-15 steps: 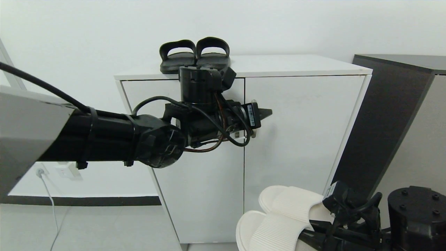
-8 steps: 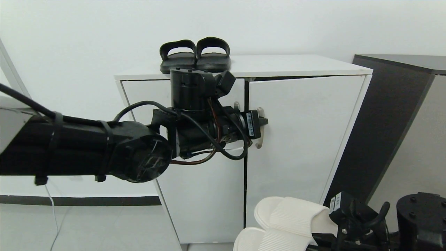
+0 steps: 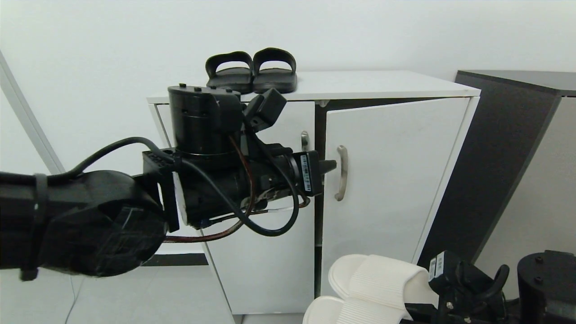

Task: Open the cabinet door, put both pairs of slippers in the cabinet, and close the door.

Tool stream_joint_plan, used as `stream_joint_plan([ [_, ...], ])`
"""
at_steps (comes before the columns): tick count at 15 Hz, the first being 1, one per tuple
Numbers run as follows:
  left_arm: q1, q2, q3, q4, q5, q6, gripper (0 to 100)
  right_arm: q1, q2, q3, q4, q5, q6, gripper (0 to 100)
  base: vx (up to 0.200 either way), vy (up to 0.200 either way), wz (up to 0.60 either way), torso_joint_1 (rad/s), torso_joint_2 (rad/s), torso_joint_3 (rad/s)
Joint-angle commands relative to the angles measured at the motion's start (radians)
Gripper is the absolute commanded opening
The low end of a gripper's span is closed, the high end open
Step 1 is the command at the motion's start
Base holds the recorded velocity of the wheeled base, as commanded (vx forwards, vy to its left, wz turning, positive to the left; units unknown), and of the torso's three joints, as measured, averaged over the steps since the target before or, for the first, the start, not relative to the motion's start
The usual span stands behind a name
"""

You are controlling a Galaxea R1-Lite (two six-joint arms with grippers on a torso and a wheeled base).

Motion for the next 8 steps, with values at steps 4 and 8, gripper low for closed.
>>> stream_joint_plan([
  [4, 0.067, -0.025, 0.017, 0.001, -0.015, -0.004, 0, 0.0, 0.001, 0.0, -0.001, -0.001, -0.002, 0, 0.0, 0.0, 0.0, 0.0, 0.0, 0.0],
  [8, 0.109, 0.053, -0.046, -0.005, -0.084, -0.006, 0, 0.003, 0.001, 0.0, -0.001, -0.004, -0.002, 0, 0.0, 0.0, 0.0, 0.0, 0.0, 0.0],
])
